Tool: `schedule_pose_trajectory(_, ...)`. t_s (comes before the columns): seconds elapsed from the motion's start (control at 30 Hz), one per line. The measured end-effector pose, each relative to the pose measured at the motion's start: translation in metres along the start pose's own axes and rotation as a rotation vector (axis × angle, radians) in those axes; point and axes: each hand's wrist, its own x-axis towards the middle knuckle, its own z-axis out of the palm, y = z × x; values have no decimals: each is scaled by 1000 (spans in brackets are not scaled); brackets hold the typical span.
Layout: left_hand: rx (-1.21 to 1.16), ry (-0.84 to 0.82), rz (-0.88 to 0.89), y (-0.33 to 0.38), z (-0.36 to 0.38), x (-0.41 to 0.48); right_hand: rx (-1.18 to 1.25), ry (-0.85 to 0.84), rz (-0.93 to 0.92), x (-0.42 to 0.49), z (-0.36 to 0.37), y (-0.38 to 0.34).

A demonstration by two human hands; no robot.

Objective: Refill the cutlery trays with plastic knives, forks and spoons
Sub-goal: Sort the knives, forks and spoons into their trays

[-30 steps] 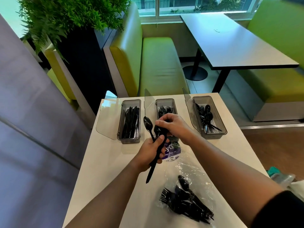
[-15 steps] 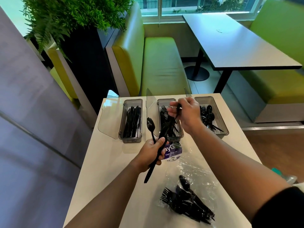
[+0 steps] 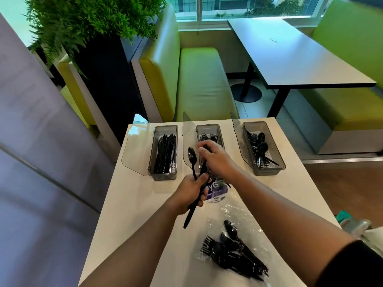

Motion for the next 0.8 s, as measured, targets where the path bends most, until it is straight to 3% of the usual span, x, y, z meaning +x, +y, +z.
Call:
schedule_pose_trajectory(0.33,101,-31,32,-1,5,-1,-193,-56,-31,-6,9,0)
schedule_pose_trajectory(0.47,137,-73,64,0,9,-1,-181,51,-49,0,6,-1)
schedule_pose_trajectory(0.8,2,-118,85,0,16,6,435,329,-32,41,-87,-39)
